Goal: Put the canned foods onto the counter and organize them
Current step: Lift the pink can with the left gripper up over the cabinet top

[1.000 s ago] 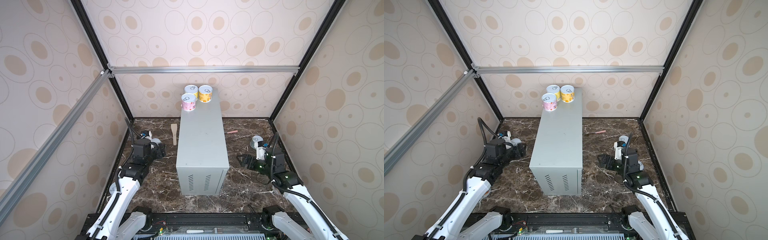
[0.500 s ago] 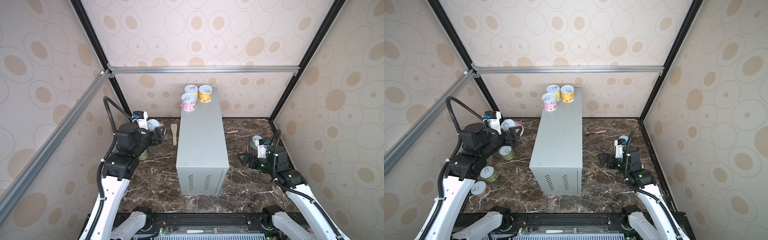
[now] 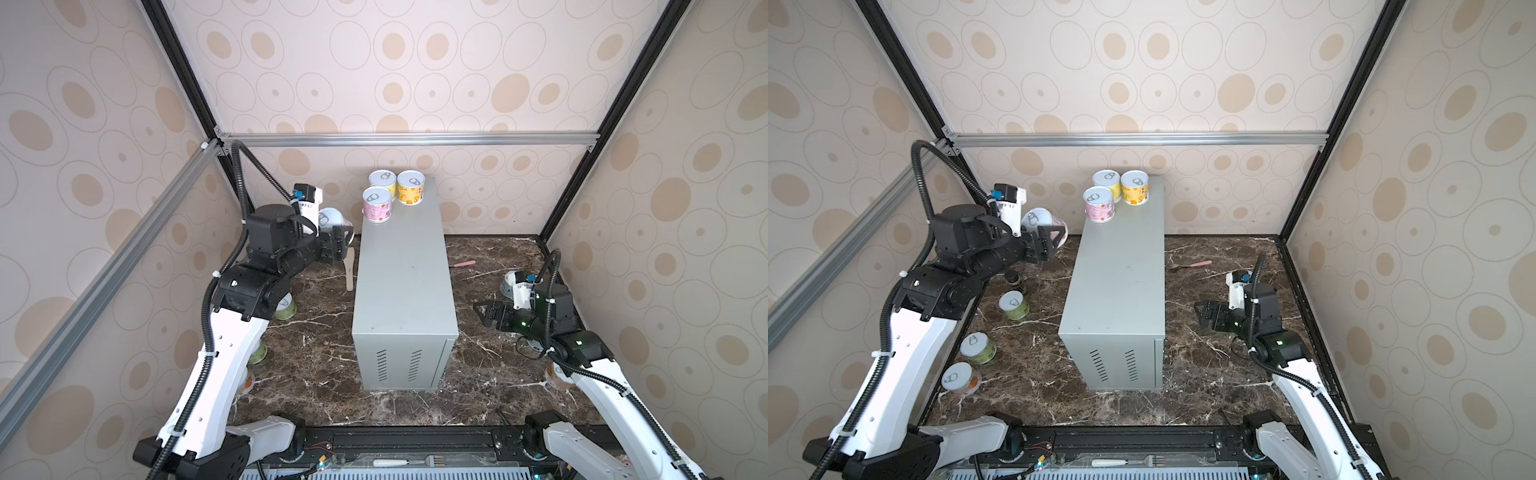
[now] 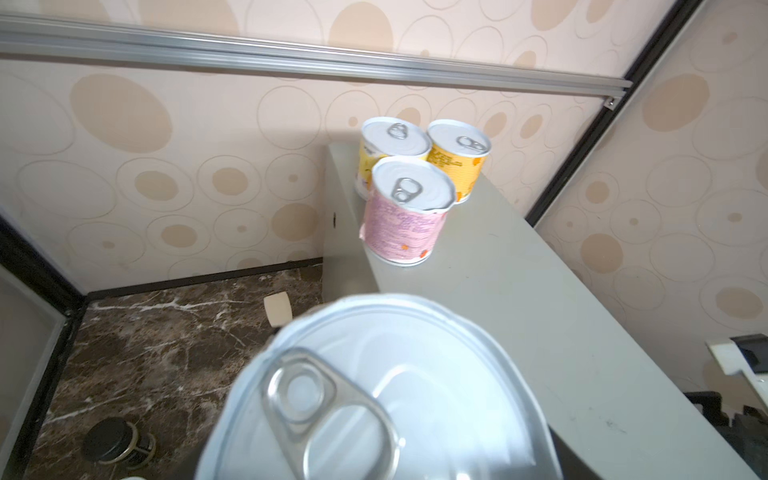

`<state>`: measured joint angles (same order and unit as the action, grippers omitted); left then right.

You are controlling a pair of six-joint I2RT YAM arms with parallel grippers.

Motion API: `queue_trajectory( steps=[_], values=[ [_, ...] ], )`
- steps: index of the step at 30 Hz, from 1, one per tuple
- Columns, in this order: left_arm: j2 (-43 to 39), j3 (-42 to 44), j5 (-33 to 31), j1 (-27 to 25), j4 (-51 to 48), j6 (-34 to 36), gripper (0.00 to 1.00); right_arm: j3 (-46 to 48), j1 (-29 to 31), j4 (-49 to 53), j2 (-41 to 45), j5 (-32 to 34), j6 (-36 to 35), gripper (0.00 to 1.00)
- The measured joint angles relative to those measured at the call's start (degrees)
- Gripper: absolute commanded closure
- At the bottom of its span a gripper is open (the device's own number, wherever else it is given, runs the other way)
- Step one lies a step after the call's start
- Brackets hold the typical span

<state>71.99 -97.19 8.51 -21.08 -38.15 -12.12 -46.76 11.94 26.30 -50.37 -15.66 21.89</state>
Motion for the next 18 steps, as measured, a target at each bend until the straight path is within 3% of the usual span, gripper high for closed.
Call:
queue_trajectory(
  steps=[8,18],
  values=[
    [11.5,-12.46,-6.84,-13.75,-4.87,3.63,0.34,-1.51,0.31,-0.17,-1.79,0.22,-0.55,0.05],
    [26.38,-26.95,-10.47,-19.8,-11.89,6.84,0.31,-2.21,0.37,-0.24,-0.94,1.55,-1.36,0.05]
  ],
)
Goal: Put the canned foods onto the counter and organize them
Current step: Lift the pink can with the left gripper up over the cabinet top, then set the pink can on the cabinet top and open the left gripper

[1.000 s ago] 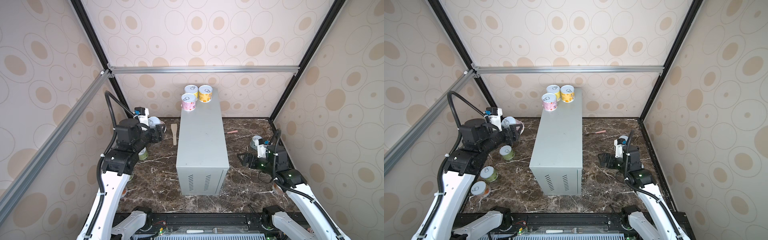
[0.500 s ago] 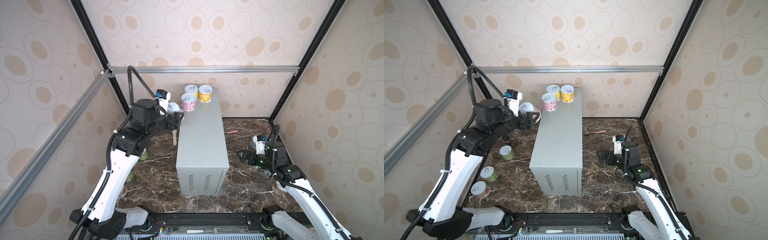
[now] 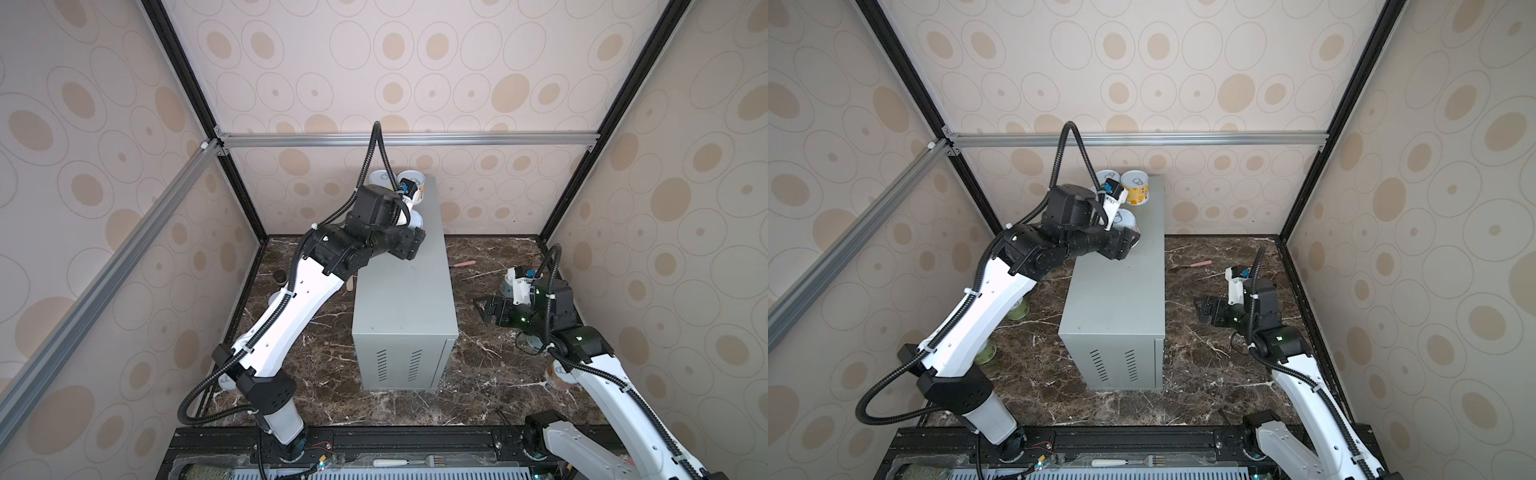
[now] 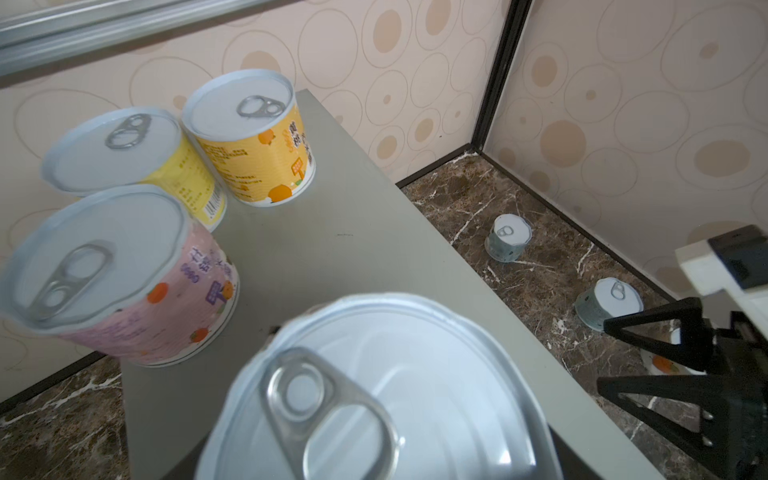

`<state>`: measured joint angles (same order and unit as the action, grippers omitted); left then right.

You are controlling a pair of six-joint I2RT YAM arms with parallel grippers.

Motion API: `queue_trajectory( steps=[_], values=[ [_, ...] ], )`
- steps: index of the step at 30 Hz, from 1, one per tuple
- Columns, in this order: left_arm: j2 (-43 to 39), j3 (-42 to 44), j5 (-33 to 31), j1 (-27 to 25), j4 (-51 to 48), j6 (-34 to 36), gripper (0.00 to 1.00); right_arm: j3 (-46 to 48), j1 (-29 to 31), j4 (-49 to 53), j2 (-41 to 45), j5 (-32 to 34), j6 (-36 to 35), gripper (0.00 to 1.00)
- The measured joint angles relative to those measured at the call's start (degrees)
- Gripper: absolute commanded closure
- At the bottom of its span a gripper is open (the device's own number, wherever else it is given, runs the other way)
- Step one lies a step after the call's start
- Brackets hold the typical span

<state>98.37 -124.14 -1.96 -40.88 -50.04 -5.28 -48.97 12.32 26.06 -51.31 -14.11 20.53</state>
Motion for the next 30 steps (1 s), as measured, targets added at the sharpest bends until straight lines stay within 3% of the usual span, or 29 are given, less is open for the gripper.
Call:
queue_trajectory(
  steps=[7,17,25,30],
  values=[
    [7.02,-6.8,0.26,-1.07,-2.12,0.33,0.21,-0.33,0.0,0.39,0.85,1.25,-0.26,0.05],
    [7.74,-9.11,0.83,-1.36,-2.1,0.5,0.01,-6.27,0.55,2.64,3.26,2.71,-0.61,0.05],
    [5.53,-9.86,-0.15,-2.89,-0.66,0.26,0.01,-14.49,11.41,6.73,1.6,8.66,-3.26,0.06],
    [-5.29,1.84,-3.15,-4.02,4.13,0.15,0.01,-20.15,17.92,8.7,-1.31,13.64,-5.09,0.06]
  ],
)
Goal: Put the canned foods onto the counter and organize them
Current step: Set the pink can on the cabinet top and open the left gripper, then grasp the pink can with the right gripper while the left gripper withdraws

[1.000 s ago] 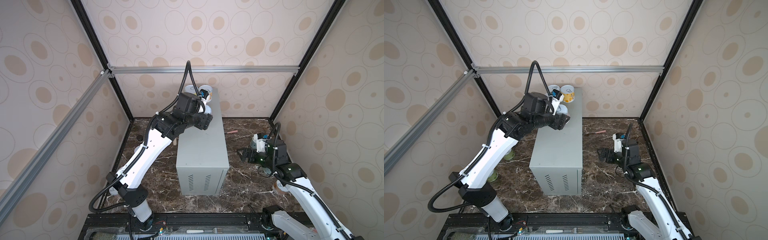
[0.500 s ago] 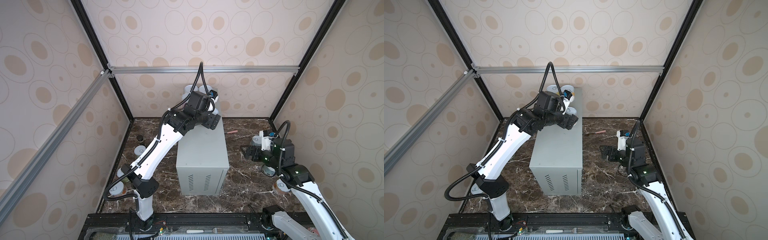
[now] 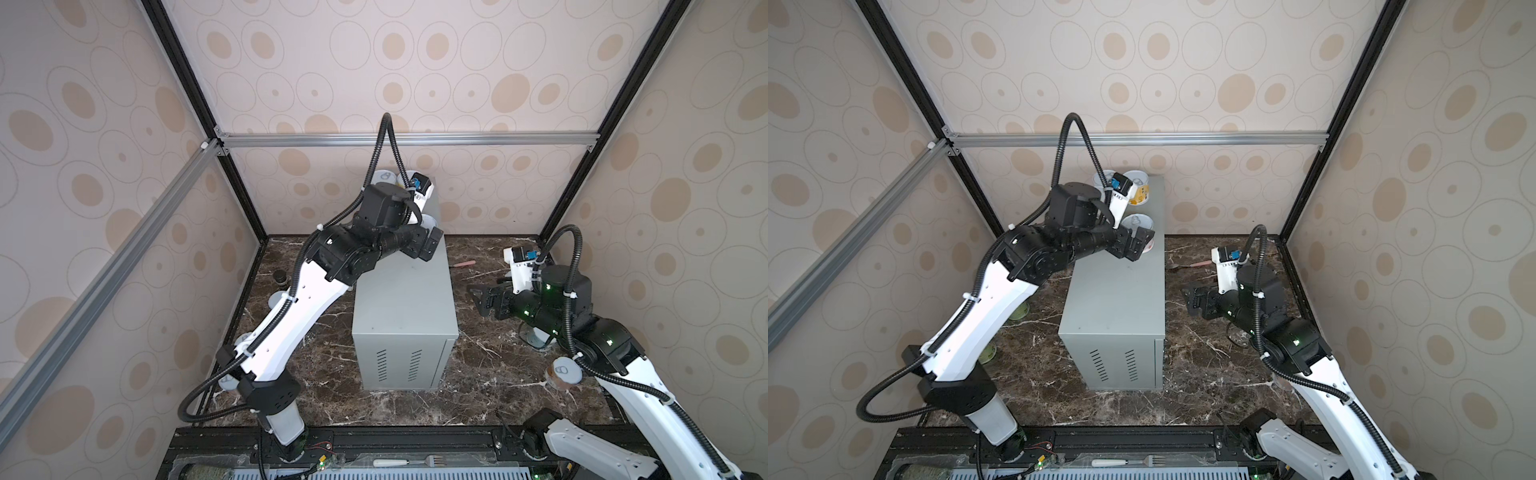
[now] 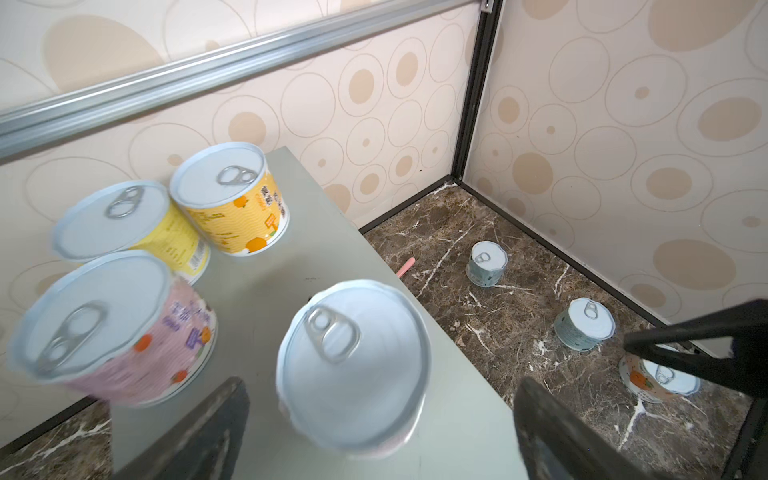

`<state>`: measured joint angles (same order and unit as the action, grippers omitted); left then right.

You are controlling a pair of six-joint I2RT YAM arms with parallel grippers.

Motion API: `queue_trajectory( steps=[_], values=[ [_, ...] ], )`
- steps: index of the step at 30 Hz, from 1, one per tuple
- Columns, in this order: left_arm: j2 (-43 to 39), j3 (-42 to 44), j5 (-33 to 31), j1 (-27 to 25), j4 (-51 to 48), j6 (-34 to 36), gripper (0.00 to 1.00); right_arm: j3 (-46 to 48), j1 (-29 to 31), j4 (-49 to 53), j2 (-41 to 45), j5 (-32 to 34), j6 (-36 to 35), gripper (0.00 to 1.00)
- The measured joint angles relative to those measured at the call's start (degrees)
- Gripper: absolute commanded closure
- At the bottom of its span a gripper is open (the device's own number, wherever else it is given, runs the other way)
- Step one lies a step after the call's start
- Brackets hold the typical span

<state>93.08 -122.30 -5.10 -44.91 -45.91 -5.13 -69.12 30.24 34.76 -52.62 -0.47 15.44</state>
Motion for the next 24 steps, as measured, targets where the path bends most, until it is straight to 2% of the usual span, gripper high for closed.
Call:
queue_trajectory(
  steps=[7,13,18,24],
  values=[
    [-22.53,28.02,-7.13,-0.11,11.96,-2.19,0.01,-6.01,5.18,1.25,-5.18,4.46,-1.77,0.1],
    [-34.42,46.47,-13.66,-0.11,17.55,-4.81,0.01,-11.1,8.0,1.25,-10.29,6.82,-1.88,0.15],
    [-40.89,55.41,-17.38,-0.11,19.54,-7.1,0.01,-13.62,9.2,-0.02,-14.69,7.39,-1.38,0.21],
    [-47.34,61.66,-21.33,-0.11,22.64,-9.09,0.01,-16.37,9.97,-1.81,-19.93,7.96,0.15,0.21]
  ],
)
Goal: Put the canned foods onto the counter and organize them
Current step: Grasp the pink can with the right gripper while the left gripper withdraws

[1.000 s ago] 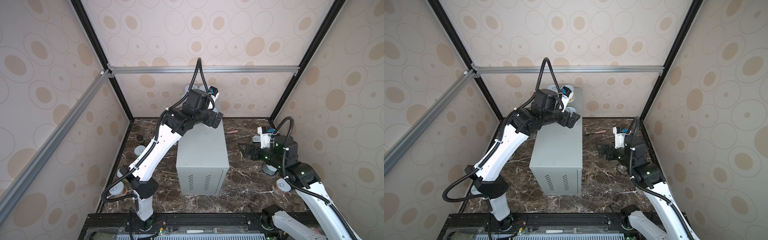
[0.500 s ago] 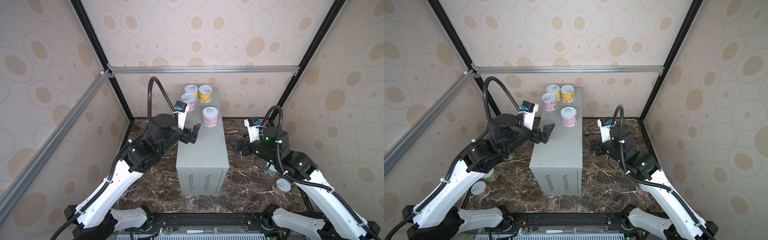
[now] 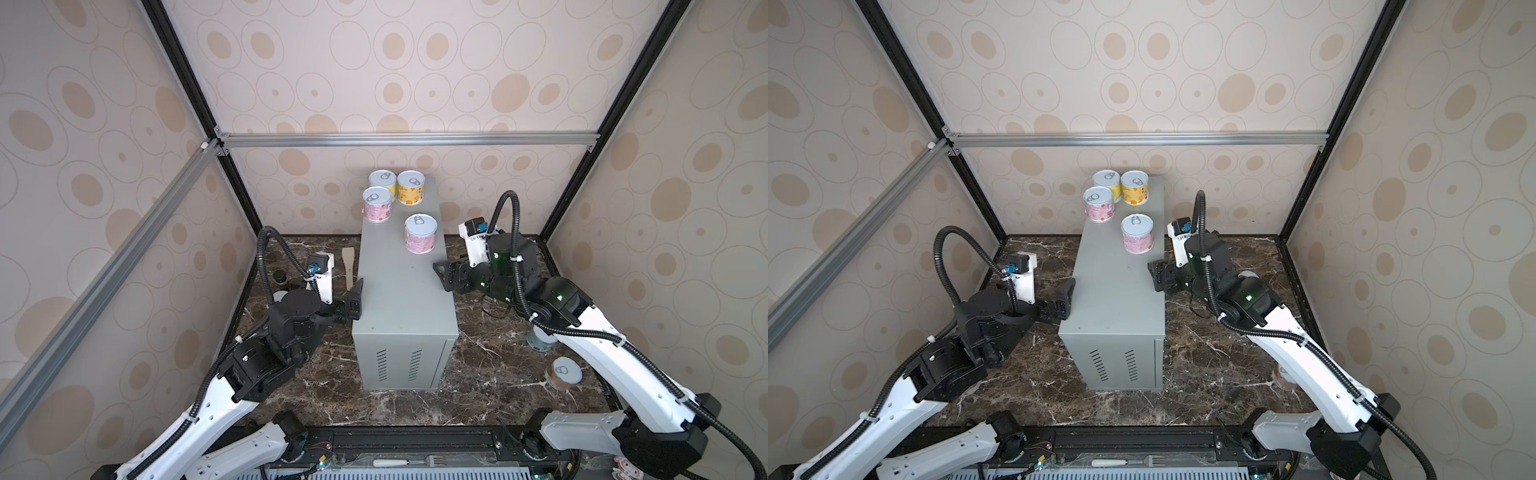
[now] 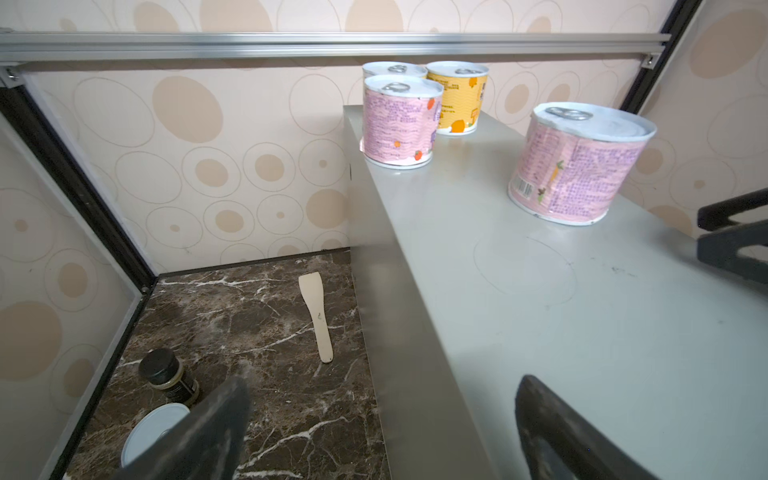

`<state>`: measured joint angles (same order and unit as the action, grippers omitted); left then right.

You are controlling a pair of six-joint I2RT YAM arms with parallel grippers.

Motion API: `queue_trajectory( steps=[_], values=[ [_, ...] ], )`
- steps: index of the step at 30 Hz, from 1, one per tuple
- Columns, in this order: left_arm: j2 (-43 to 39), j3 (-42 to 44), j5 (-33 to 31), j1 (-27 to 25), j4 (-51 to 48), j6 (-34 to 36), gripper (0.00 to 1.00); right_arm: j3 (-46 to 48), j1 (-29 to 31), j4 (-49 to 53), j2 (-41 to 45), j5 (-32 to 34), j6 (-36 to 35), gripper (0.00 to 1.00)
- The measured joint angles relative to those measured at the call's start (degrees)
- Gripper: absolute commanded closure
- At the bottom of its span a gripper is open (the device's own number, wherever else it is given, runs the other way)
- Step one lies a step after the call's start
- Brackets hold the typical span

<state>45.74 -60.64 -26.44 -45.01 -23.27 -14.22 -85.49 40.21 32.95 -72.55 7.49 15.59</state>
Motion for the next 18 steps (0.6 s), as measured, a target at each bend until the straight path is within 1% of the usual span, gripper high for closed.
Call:
queue_trajectory(
  steps=[9,13,18],
  values=[
    [-2.78,3.87,-1.95,0.0,4.13,-1.27,0.01,-4.26,0.66,-3.02,-6.29,1.86,1.16,0.21],
    [-5.14,7.08,-4.04,0.02,6.71,-2.4,0.01,-5.88,0.66,-3.82,-9.07,3.34,1.77,0.21],
    [-7.54,12.74,-7.23,0.13,5.25,-3.58,0.01,-9.46,0.55,-3.8,-12.9,6.45,2.19,0.21]
  ],
)
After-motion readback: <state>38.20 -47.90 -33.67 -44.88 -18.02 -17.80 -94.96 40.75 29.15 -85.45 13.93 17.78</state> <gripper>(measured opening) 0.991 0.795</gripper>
